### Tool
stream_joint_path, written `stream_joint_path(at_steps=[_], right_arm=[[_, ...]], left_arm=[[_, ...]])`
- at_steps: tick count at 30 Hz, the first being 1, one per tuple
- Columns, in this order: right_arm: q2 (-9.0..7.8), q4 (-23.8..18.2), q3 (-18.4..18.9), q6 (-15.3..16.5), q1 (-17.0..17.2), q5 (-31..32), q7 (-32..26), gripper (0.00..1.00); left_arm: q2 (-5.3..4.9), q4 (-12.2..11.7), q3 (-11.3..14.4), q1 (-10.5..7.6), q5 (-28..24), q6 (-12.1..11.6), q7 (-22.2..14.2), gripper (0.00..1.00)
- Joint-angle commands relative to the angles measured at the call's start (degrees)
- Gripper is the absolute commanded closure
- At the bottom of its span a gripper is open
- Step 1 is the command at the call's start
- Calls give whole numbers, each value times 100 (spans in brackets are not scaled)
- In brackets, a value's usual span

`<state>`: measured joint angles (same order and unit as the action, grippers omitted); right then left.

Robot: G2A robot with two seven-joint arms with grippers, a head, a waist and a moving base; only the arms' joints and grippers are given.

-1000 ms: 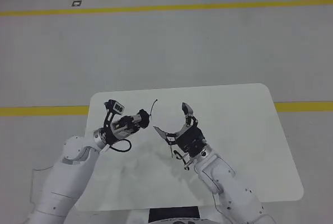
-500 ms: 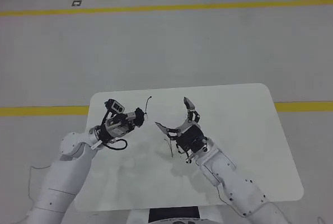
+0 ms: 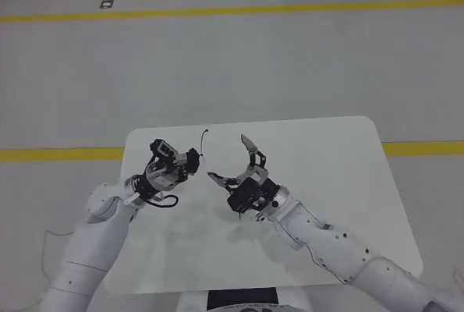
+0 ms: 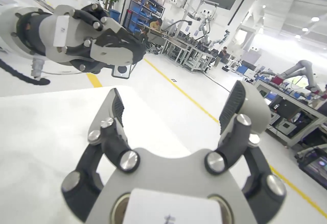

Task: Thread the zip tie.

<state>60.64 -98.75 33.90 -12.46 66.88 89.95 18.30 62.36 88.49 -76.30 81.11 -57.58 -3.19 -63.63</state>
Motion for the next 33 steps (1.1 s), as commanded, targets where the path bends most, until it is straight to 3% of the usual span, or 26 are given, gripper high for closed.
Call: stream_joint_path(at_steps=[1, 3, 20, 22, 24, 33], right_arm=[[-103, 16, -279, -177, -214, 0, -5, 0], [-189, 15, -516, -346, -395, 0, 35, 0], [-150, 26, -472, -314, -368, 0, 275, 0], [-142, 45, -509, -319, -392, 0, 282, 22], [-132, 64, -542, -310, -417, 0, 278, 53], [-74, 133, -617, -281, -455, 0, 277, 73]], left_arm=[[4, -15, 28, -12, -6, 4, 8, 100], [4, -18, 43, -25, 32, -10, 21, 100], [29, -27, 125, 5, -250, 139, 201, 100], [32, -42, 146, -9, -287, 170, 169, 100], [32, -47, 151, -15, -286, 176, 158, 100], [32, -47, 151, -15, -286, 176, 158, 100]])
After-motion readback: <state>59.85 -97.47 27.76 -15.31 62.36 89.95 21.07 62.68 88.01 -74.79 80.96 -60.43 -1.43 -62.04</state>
